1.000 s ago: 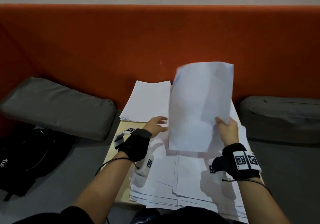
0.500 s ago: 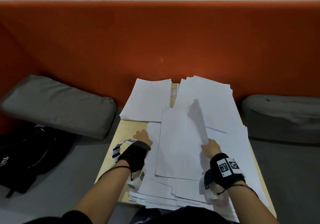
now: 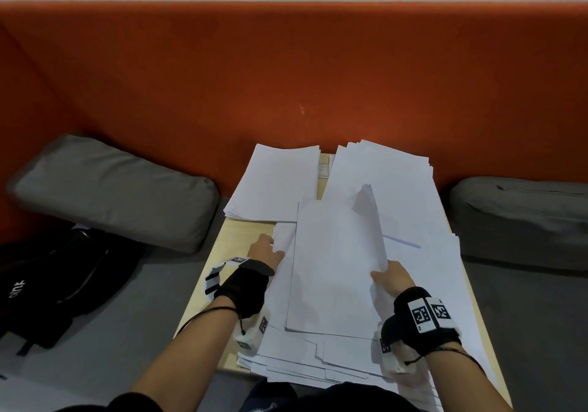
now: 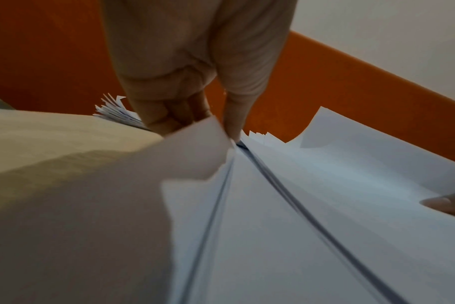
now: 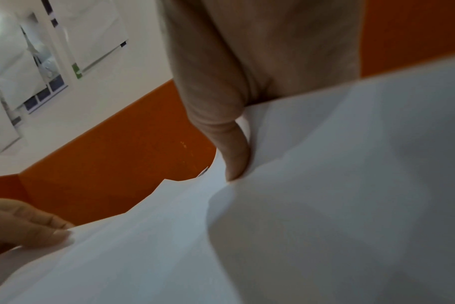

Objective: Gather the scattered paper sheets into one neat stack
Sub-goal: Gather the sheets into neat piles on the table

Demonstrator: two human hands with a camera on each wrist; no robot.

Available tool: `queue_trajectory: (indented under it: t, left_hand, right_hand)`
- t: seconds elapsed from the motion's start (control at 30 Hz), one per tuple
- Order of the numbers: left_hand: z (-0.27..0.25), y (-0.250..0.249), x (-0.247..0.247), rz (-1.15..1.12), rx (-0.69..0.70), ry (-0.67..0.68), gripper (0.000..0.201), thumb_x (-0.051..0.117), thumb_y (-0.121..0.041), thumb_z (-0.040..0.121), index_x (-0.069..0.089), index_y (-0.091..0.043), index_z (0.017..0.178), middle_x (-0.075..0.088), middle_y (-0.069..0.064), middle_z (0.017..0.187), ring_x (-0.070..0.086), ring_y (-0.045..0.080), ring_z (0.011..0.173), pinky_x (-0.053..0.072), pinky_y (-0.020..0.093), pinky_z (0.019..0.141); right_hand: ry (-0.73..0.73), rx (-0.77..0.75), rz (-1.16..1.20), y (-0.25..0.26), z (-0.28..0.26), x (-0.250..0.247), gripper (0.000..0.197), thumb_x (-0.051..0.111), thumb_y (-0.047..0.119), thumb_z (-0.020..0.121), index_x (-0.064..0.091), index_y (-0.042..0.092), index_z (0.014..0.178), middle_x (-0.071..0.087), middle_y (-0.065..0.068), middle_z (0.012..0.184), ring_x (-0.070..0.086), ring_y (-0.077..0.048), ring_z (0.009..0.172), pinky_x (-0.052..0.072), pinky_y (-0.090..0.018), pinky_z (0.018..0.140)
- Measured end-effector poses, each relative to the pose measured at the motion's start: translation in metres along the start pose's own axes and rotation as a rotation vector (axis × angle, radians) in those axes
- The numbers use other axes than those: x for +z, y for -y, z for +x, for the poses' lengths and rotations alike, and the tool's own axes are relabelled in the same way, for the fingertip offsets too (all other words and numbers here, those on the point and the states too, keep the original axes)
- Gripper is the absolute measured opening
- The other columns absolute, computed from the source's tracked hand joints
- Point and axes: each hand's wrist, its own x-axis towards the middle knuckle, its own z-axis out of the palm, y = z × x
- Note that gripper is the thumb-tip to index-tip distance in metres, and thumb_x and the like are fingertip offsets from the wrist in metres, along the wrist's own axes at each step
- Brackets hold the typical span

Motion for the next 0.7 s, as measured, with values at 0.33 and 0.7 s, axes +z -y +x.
queue_trajectory:
  t: [0.33,0.7]
  left_hand:
    - [-0.017,-0.002,-0.003,-0.421,0.047,0.169,0.063,0.05,-0.033,0.095,0.026,0.0,0.143,0.036,0.013,0.147,0.037,0.029,0.135,0.034,0.033,0.107]
    - [-0.038,-0.038,-0.038,-0.299,0.511,0.026,0.039,0.054,0.0,0.088,0.051,-0.012,0.126,0.06,0.001,0.117,0.056,0.015,0.106,0.038,0.013,0.088]
  right_hand:
    - [0.109,-0.031,0.069,0.007,-0.009,-0.004,0.032,0.056,0.013,0.089,0.053,-0.003,0.117,0.056,-0.012,0.098,0.052,-0.025,0.09,0.039,-0.026,0.075]
    - [0.091,-0.129,0.384,0.014,-0.015,-0.01,0.019,0.066,0.017,0.086,0.056,0.01,0.101,0.06,-0.005,0.096,0.056,-0.021,0.089,0.042,-0.026,0.074]
